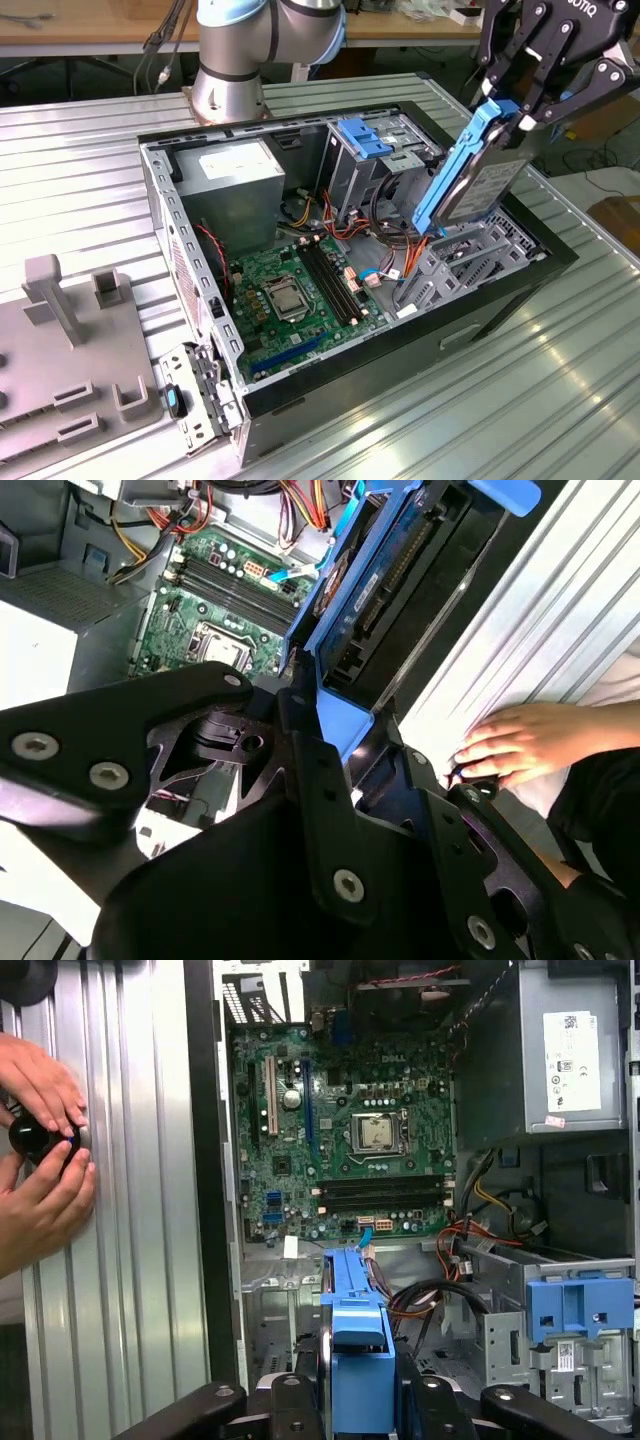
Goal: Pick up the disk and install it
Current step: 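Insert the disk into the insertion slot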
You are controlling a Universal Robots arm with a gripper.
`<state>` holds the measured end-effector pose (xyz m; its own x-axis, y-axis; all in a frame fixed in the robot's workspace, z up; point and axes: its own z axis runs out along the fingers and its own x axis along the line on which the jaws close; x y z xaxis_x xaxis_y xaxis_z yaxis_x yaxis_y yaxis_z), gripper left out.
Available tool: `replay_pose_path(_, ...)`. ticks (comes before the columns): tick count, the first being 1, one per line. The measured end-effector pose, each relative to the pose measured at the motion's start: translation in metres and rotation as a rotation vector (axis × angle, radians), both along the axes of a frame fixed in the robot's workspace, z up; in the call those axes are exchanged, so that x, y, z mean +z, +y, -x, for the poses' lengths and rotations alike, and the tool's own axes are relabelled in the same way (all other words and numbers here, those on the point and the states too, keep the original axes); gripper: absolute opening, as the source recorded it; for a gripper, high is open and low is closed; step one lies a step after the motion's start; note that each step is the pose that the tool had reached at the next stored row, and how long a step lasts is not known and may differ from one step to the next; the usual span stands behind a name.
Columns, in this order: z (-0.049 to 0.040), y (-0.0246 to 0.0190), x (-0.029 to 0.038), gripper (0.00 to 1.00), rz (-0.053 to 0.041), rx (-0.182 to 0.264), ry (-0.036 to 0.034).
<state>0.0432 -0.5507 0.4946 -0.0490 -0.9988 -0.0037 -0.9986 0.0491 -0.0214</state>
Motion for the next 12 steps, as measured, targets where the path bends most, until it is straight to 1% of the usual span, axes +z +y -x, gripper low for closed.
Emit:
replay_pose_path(2,-0.0015,0.0,-0.002,0.37,0.0,0.0,0.0)
replay_pose_path(4,-0.0065,-0.0001,-0.003,0.37,0.0002,0.0,0.0)
replay_pose_path(5,-0.0105,-0.0002,-0.0038,0.37,-0.0001,0.0,-0.0034)
replay_pose_path(6,-0.0116,-0.0004,-0.0042,0.37,0.0002,0.0,-0.0116)
replay_pose_path(7,-0.0117,-0.0005,-0.0047,0.37,-0.0001,0.003,-0.025)
replay_pose_path(9,-0.0119,-0.0005,-0.0053,0.37,-0.0002,0.013,-0.0395)
replay_pose_path(12,-0.012,-0.0011,-0.0075,0.37,-0.0006,0.039,-0.0406)
